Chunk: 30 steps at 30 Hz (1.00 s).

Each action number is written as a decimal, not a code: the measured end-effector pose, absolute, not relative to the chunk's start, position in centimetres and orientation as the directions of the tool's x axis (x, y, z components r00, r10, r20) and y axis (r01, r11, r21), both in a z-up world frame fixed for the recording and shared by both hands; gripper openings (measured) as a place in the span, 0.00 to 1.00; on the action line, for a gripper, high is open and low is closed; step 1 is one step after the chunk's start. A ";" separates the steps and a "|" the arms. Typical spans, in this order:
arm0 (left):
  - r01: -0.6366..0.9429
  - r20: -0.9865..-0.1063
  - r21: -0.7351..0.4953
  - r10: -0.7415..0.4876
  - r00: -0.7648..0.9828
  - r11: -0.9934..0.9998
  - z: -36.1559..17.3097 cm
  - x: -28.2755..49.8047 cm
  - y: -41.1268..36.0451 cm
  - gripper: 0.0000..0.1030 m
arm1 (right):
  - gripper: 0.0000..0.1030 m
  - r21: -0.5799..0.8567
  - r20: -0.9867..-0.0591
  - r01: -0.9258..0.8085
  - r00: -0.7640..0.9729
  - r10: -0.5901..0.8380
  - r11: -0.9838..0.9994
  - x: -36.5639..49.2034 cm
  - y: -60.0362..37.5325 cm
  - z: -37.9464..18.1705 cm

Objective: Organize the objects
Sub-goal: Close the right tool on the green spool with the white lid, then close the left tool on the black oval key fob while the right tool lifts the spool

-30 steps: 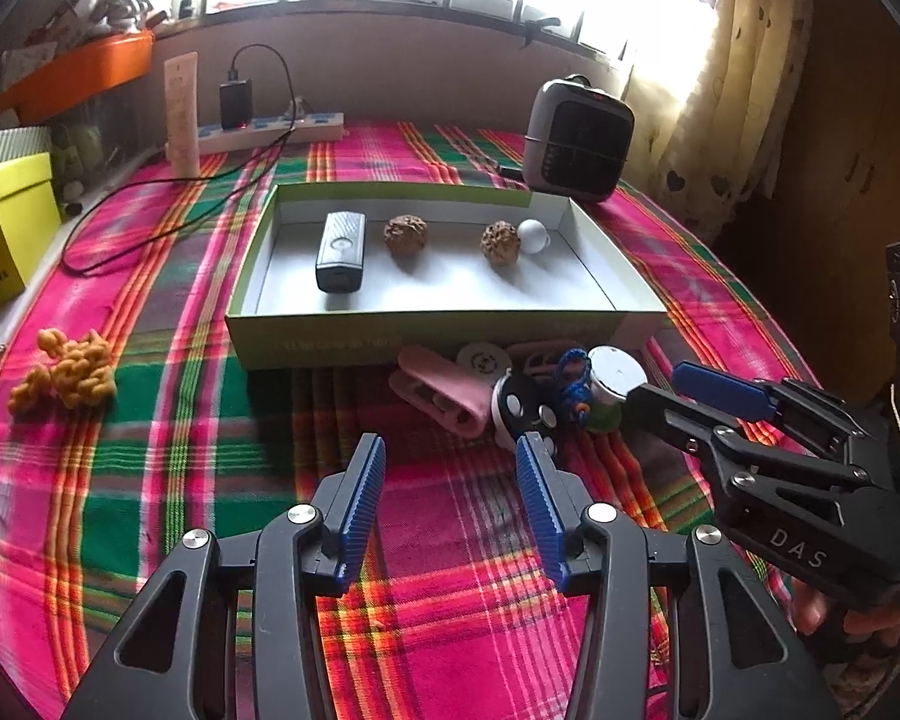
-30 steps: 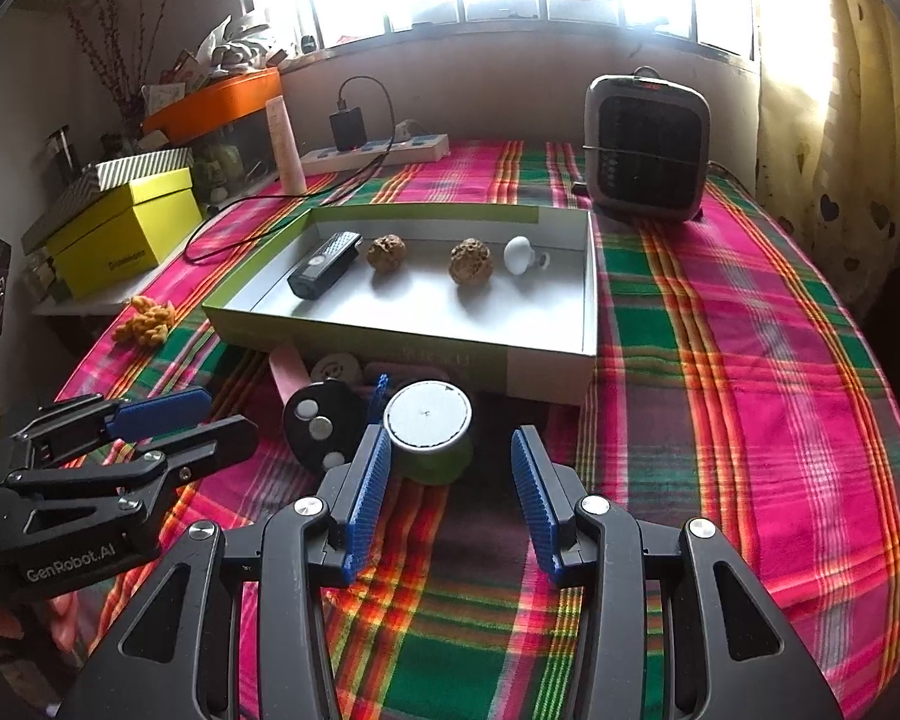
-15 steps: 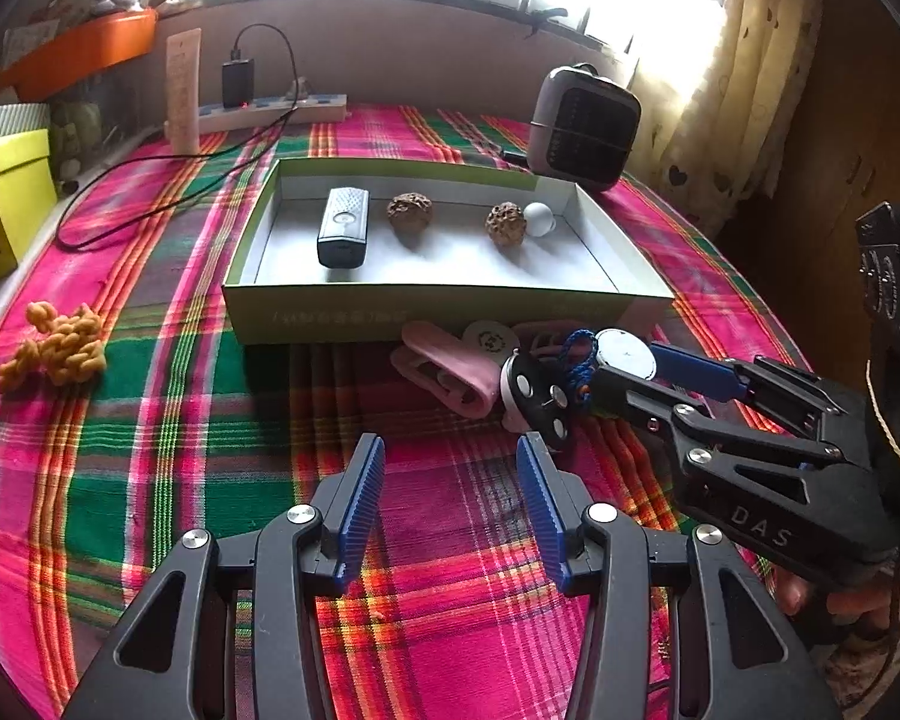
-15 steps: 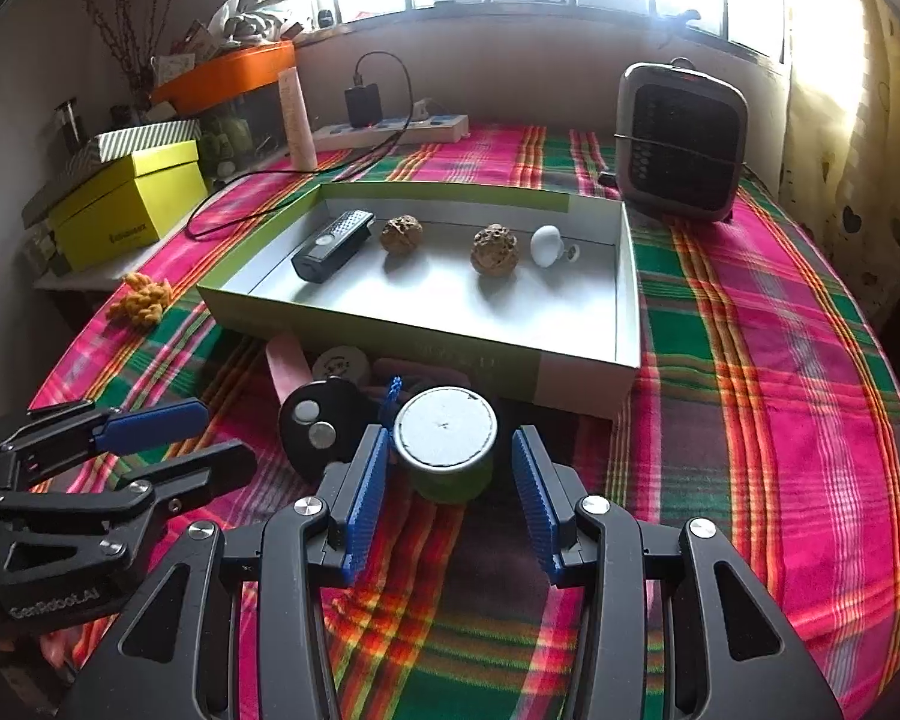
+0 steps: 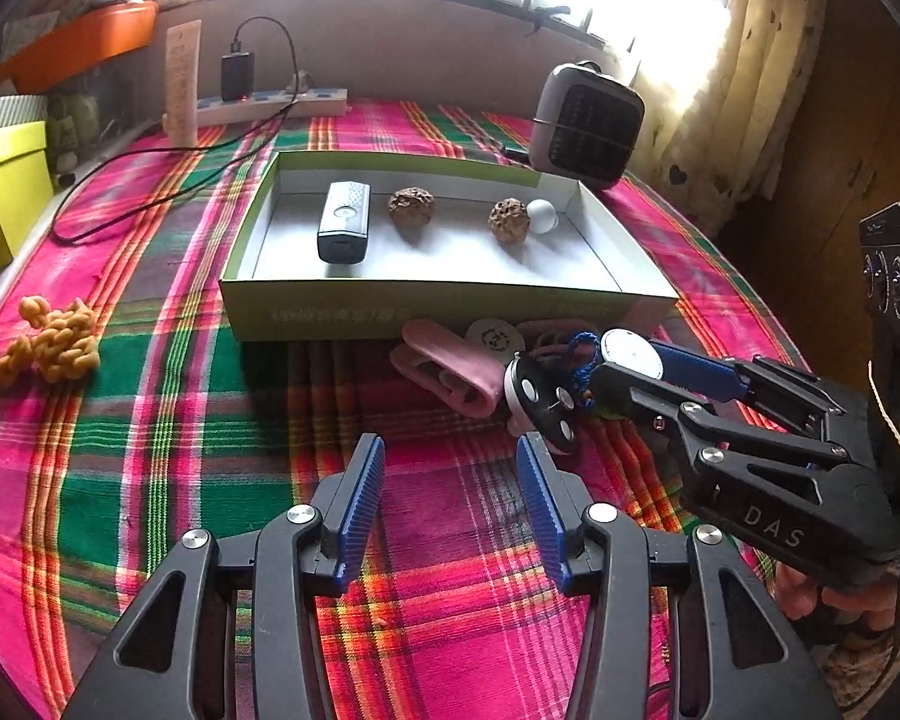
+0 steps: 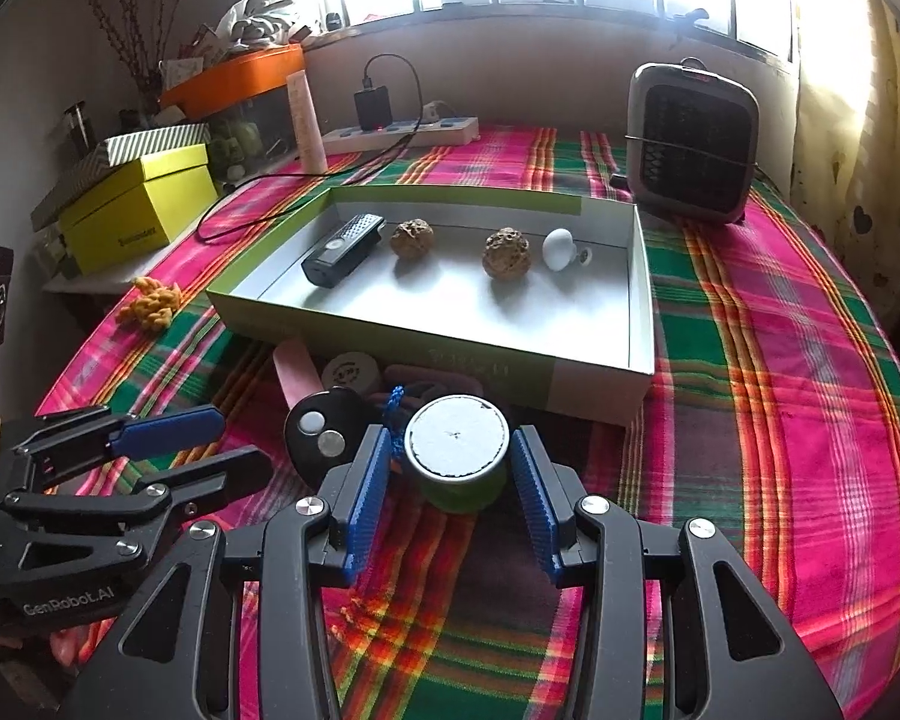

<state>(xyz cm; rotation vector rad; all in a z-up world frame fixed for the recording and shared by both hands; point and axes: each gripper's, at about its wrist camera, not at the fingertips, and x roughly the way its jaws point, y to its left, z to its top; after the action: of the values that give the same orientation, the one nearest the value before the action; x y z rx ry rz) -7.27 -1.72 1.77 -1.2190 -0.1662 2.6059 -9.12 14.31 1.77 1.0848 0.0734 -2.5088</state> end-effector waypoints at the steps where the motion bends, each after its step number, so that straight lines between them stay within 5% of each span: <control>1: -0.185 -0.736 -0.214 0.283 -0.615 -0.959 1.8 -7.2 -1.7 0.43 | 0.34 0.113 -0.708 0.382 -0.617 -0.344 -0.917 -9.1 14.4 1.8; 30: -0.224 -0.738 -0.220 0.313 -0.598 -0.949 2.0 -8.5 1.3 0.43 | 0.34 0.117 -0.708 0.331 -0.633 -0.312 -0.936 -7.5 17.1 1.8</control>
<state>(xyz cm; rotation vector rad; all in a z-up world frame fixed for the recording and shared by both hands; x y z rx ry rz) -8.54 1.35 2.03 -1.2133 -0.1501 2.5629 -7.49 17.08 1.84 1.1019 0.0338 -2.5563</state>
